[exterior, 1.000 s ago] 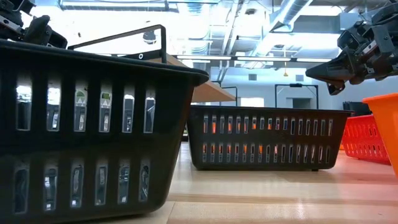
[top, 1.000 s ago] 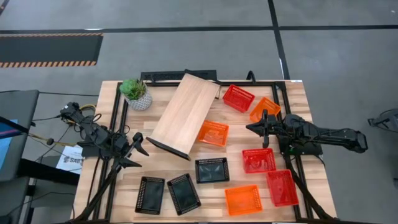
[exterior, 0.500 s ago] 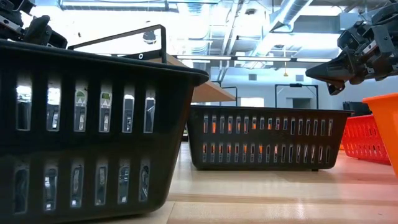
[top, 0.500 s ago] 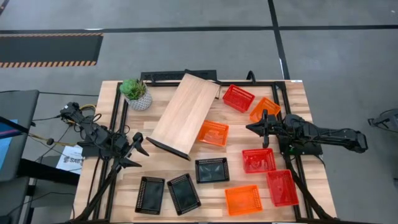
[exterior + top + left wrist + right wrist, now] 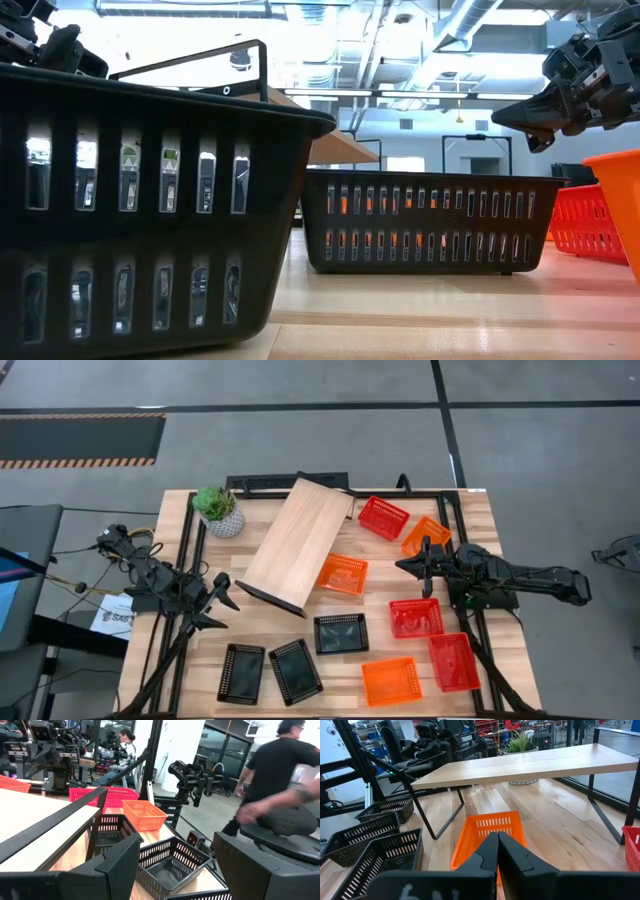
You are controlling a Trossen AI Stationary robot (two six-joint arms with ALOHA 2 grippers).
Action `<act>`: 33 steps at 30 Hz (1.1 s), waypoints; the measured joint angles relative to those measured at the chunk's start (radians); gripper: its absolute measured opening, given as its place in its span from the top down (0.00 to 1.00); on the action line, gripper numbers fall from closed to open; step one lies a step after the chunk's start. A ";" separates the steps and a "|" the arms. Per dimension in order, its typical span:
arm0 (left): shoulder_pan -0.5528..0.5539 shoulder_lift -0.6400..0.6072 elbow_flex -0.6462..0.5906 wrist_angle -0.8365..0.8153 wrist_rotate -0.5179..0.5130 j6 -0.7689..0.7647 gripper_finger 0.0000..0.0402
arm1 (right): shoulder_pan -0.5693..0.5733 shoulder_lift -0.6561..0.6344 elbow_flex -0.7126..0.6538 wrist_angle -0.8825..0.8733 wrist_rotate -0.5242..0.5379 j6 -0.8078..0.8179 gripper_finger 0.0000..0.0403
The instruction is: Stack baskets on shelf by color
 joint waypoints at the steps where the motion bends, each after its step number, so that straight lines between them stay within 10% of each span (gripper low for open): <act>1: 0.000 0.000 0.000 0.000 -0.004 0.000 0.40 | 0.000 0.000 0.000 0.000 0.000 0.000 0.92; 8: 0.000 0.000 -0.001 0.078 -0.132 -0.197 0.40 | 0.000 0.000 0.000 0.000 0.000 0.000 0.92; 18: 0.000 0.000 -0.001 0.261 -0.705 -0.726 0.40 | -0.001 0.000 0.000 0.043 -0.002 0.215 0.93; 24: 0.000 0.000 -0.001 0.190 -0.792 -0.744 0.40 | -0.002 0.000 0.000 0.051 -0.002 0.559 0.93; 33: 0.000 0.000 -0.001 0.182 -0.832 -0.725 0.40 | -0.002 0.000 0.000 0.019 -0.002 0.613 0.92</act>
